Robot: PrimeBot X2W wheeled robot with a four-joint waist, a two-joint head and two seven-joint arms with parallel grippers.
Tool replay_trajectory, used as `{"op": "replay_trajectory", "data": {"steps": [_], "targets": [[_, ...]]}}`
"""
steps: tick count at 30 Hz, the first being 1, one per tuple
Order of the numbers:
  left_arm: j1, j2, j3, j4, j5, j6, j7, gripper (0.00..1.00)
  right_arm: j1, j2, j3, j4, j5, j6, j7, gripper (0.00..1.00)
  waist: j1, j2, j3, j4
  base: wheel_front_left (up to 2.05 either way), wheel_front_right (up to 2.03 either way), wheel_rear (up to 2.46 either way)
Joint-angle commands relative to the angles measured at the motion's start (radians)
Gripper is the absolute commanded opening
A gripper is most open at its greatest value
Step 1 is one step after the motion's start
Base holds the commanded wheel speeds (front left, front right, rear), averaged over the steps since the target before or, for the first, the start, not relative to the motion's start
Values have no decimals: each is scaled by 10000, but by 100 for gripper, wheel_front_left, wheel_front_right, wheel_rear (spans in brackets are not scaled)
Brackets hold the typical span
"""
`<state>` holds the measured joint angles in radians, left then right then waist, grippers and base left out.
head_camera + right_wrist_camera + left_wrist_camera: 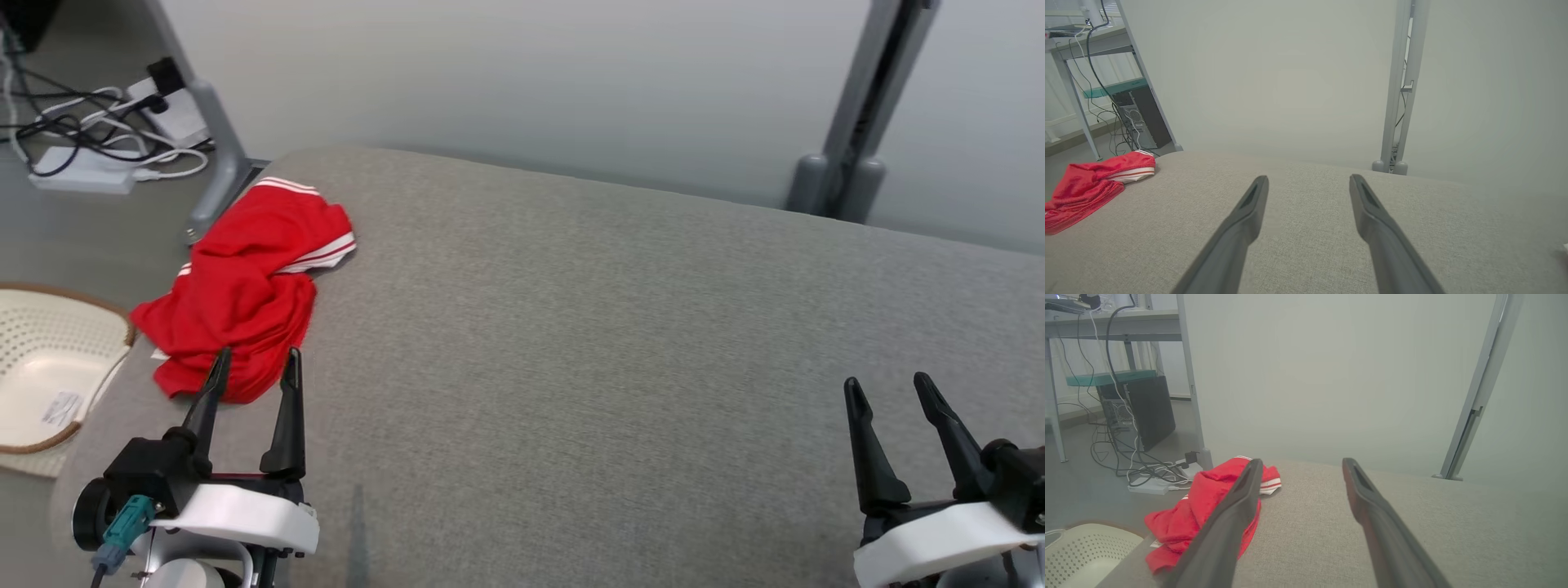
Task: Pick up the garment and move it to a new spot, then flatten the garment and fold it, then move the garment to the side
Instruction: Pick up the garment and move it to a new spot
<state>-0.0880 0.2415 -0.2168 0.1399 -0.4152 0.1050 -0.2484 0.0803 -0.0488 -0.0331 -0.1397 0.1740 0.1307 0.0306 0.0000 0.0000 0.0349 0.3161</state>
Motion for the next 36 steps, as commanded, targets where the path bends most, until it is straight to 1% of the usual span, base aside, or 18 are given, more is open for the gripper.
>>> {"op": "replay_trajectory", "data": {"steps": [1,5,8,14,23,29,31,33,34,36], "targets": [[-111,5,43,-1,-33,21,-47,100,-130,-45,-12,47,-10,2,-37,100,0,0,110,722,0,0,0],[-93,-51,125,5,-50,37,-94,100,-272,-48,141,148,43,2,-92,100,0,0,125,1287,0,0,0],[-91,-100,145,-9,-28,33,-104,100,-327,-46,219,237,99,2,-133,100,0,0,125,1576,0,0,0],[-89,-74,253,-31,-23,-3,-138,100,-438,-48,275,355,108,2,-162,100,0,0,167,1745,0,0,0],[-269,-106,359,-112,23,32,-148,100,-551,-48,421,350,14,2,-109,100,0,0,385,1596,0,0,0],[-747,63,604,-165,72,48,-156,100,-770,-49,465,218,-74,2,12,100,0,0,716,1395,0,0,0],[-1097,160,734,-122,12,-26,-159,100,-827,-48,493,141,-130,2,84,100,0,0,904,1282,0,0,0],[-1741,328,986,222,-191,-183,-114,100,-1021,-48,569,25,-239,2,200,100,0,0,1238,1028,0,0,0],[-1741,328,986,222,-191,-183,-114,100,-1021,-48,569,25,-239,2,200,100,0,0,1238,1028,0,0,0],[-2222,492,1136,661,-386,-324,56,100,-1172,-49,619,-20,-317,2,265,100,0,0,1519,811,0,0,0]]}}
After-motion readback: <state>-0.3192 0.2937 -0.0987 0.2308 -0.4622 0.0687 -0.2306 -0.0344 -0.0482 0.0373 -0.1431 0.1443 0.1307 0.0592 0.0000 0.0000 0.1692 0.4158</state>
